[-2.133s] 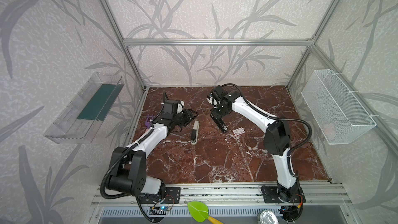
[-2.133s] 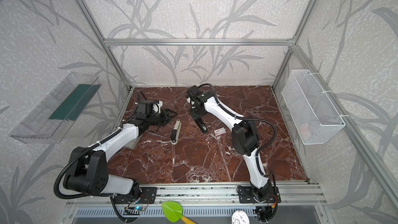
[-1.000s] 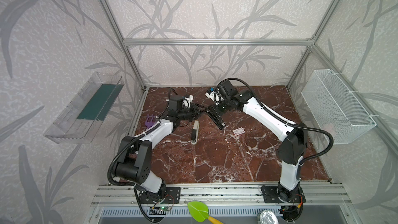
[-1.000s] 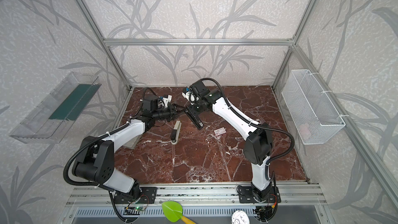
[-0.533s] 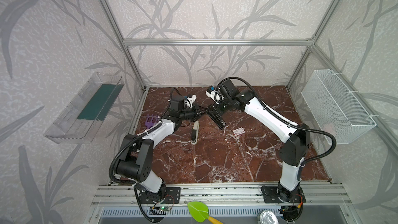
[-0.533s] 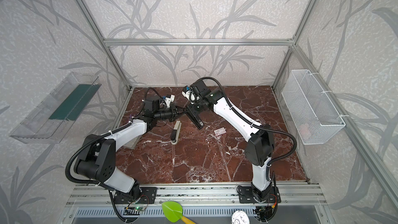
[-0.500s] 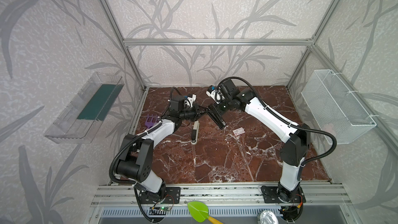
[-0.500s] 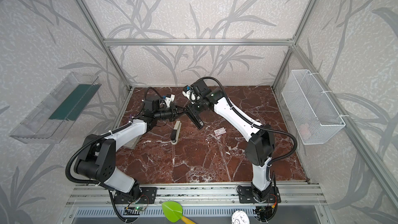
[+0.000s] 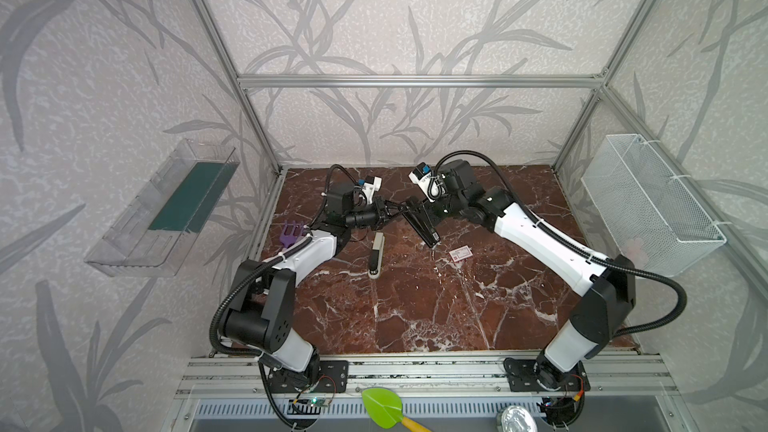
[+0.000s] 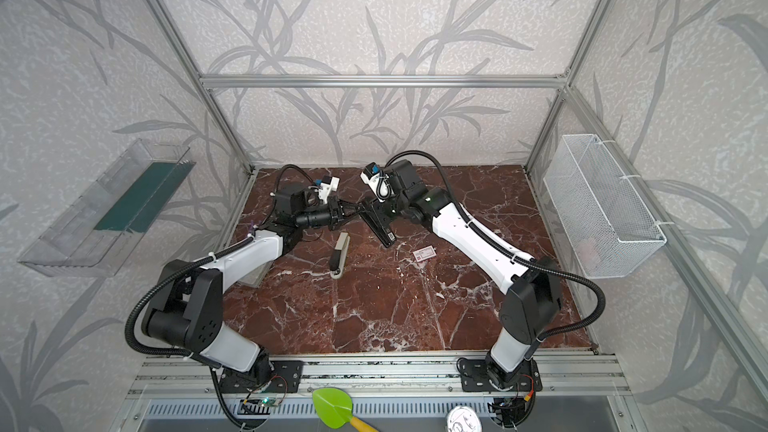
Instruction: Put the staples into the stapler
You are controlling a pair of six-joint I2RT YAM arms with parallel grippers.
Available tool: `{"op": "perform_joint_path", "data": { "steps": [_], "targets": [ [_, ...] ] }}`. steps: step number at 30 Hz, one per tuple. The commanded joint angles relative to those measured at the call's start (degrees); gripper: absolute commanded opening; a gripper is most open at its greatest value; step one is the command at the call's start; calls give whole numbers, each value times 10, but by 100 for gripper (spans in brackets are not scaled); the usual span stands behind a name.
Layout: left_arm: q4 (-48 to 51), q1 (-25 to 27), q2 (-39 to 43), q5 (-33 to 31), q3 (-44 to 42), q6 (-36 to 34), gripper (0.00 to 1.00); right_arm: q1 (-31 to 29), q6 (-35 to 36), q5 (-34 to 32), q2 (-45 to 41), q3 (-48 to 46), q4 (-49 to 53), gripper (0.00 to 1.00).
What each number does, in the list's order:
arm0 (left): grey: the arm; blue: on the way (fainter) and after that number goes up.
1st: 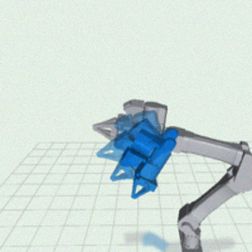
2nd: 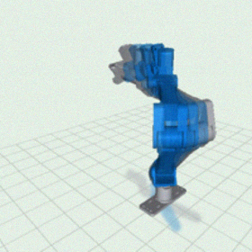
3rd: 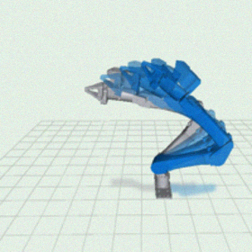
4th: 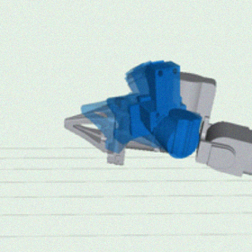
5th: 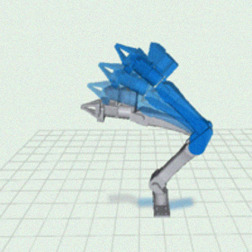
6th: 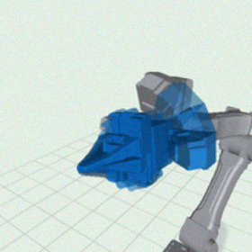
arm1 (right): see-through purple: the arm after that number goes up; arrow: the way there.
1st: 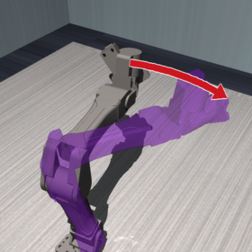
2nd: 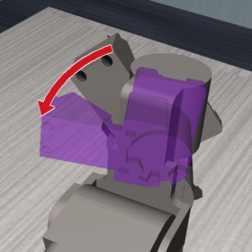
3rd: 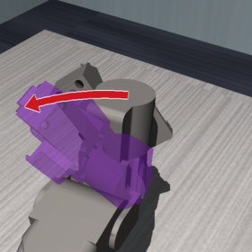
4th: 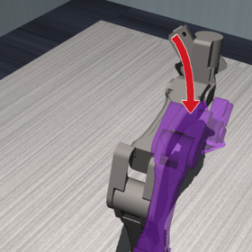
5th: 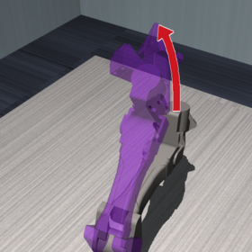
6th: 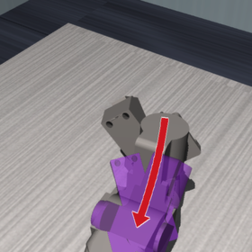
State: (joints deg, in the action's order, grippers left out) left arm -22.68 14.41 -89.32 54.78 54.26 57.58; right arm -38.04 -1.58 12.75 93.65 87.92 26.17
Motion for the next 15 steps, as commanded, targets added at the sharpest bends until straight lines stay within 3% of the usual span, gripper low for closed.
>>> {"op": "perform_joint_path", "data": {
  "steps": [1,8,15],
  "targets": [
    [33,-48,3,-81,-13,29,0,13,-11,-3,-104,-36,-101,0],
    [-46,-82,2,-78,-38,92,0,29,-31,-6,-162,-104,-165,0],
    [-32,-90,19,-97,-42,80,0,32,-38,-10,-195,-135,-194,0]
  ]
}}
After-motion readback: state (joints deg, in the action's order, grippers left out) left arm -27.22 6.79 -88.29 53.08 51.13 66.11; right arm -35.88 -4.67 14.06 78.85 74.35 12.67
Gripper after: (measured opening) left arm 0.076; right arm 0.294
